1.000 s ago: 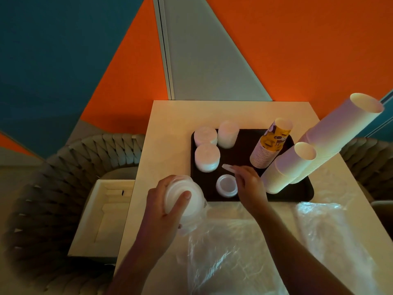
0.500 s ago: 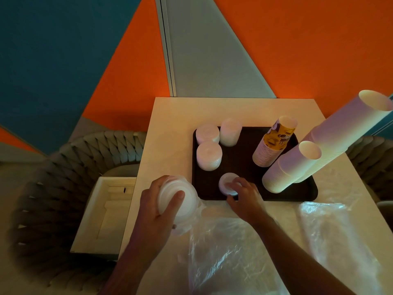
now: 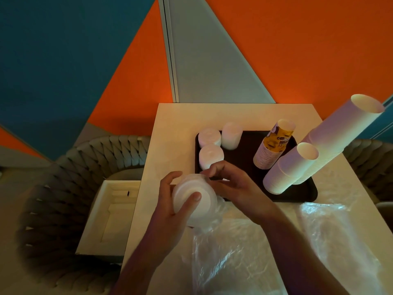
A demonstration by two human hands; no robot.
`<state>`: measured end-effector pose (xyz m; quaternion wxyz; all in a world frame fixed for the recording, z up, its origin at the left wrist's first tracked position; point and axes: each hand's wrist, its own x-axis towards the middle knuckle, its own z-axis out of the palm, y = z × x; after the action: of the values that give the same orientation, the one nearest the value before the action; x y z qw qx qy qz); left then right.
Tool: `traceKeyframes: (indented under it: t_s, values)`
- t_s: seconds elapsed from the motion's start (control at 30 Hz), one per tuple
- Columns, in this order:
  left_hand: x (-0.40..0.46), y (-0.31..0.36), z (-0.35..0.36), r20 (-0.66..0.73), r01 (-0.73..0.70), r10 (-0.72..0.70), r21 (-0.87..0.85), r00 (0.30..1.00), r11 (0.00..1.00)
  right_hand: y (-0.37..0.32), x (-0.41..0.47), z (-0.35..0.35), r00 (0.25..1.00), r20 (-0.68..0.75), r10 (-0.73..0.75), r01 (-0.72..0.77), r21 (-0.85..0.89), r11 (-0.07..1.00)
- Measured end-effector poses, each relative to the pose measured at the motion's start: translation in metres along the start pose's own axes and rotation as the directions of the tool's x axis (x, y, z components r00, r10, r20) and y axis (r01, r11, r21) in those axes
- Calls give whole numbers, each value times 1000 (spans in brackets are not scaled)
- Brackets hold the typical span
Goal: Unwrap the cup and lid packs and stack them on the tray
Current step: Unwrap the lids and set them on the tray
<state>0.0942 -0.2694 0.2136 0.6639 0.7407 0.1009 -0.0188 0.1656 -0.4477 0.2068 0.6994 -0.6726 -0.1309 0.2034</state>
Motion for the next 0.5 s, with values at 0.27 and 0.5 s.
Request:
traceKeyframes:
  t_s: [0.27, 0.5]
  values:
    - [-10, 11, -4, 113, -37, 50, -112, 992, 993, -12, 1, -10, 993, 15, -120, 120, -123, 985]
    - [-15, 20, -2, 209, -51, 70, -95, 975, 994, 13, 11, -9, 951, 74, -299, 260, -712, 652]
